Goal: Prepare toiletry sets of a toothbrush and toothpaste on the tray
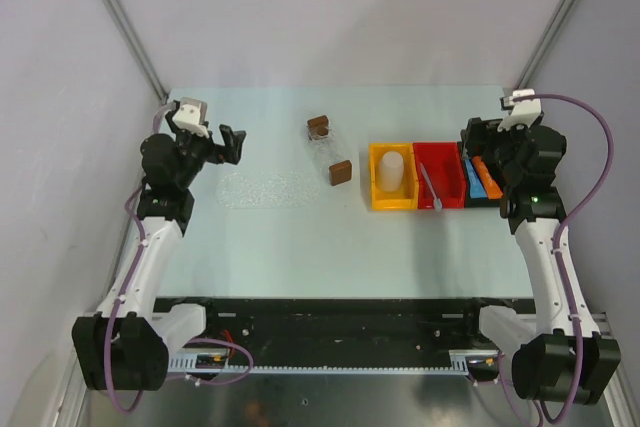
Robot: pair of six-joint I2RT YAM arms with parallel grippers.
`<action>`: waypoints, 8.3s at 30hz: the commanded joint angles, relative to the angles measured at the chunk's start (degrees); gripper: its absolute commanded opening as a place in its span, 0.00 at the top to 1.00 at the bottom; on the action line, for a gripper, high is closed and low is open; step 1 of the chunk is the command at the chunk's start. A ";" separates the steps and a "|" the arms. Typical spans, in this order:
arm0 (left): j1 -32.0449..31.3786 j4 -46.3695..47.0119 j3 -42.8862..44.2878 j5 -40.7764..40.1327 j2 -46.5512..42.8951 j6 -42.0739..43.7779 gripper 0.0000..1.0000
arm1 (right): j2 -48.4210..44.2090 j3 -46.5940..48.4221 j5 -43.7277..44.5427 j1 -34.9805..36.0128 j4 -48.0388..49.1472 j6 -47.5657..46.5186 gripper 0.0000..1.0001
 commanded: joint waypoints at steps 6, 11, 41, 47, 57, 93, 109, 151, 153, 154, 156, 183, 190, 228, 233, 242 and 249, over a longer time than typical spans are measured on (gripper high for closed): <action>0.43 1.14 0.57 1.98 0.22 2.47 0.00 | -0.10 0.73 -0.57 0.23 1.86 -0.89 0.00; -1.33 0.88 0.83 2.42 0.65 3.88 0.00 | 0.25 0.73 -0.74 0.23 1.77 -0.97 0.00; -18.02 -27.07 41.52 -0.99 46.70 -4.90 0.07 | 3.76 0.03 -2.94 -1.70 1.59 -2.56 0.00; -20.84 -28.30 46.53 -5.40 53.03 -9.38 0.14 | 3.76 -0.06 -4.17 -2.58 1.59 -2.38 0.00; -23.65 -30.24 51.89 -12.61 59.27 -13.70 0.24 | 3.50 -0.32 -5.67 -3.99 1.50 -2.12 0.00; -25.68 -31.38 57.43 -16.04 66.93 -19.50 0.66 | 3.06 -0.50 -7.69 -4.43 0.98 -2.47 0.00; -25.67 -32.35 60.59 -10.24 65.43 -20.11 0.93 | 3.50 -0.50 -7.86 -4.43 0.80 -2.64 0.00; -20.75 -27.78 57.26 13.31 67.45 -27.23 1.00 | 4.82 -0.41 -8.39 -4.43 0.54 -2.91 0.00; -20.58 -27.16 56.64 14.37 66.75 -27.76 1.00 | 4.82 -0.41 -8.30 -4.43 0.54 -3.00 0.00; -20.32 -26.64 56.38 14.72 66.58 -27.85 1.00 | 4.90 -0.41 -8.30 -4.43 0.62 -3.00 0.00; -20.05 -26.20 55.76 15.25 66.14 -28.11 1.00 | 4.90 -0.50 -8.39 -4.43 0.54 -3.00 0.00; -2.92 3.25 21.23 39.33 44.34 -40.95 1.00 | 5.87 -0.50 -9.27 -4.25 0.27 -2.82 0.00; 2.80 7.81 12.53 40.47 40.83 -41.55 1.00 | 6.13 -0.50 -9.80 -4.25 0.19 -2.73 0.00; 15.90 29.44 -6.46 45.05 44.78 -46.31 0.72 | 7.81 -0.50 -10.76 -4.08 -0.34 -3.61 0.00; 16.42 29.44 -6.90 44.17 44.87 -45.08 0.54 | 7.81 -0.50 -10.85 -4.16 -0.43 -3.70 0.00; 17.57 16.55 -6.38 40.22 40.57 -31.85 0.27 | 7.98 -0.50 -11.03 -4.08 -0.52 -3.70 0.00; 17.57 -2.96 -3.57 32.14 34.15 -16.17 0.23 | 8.68 -0.50 -10.94 -3.90 -0.34 -3.79 0.00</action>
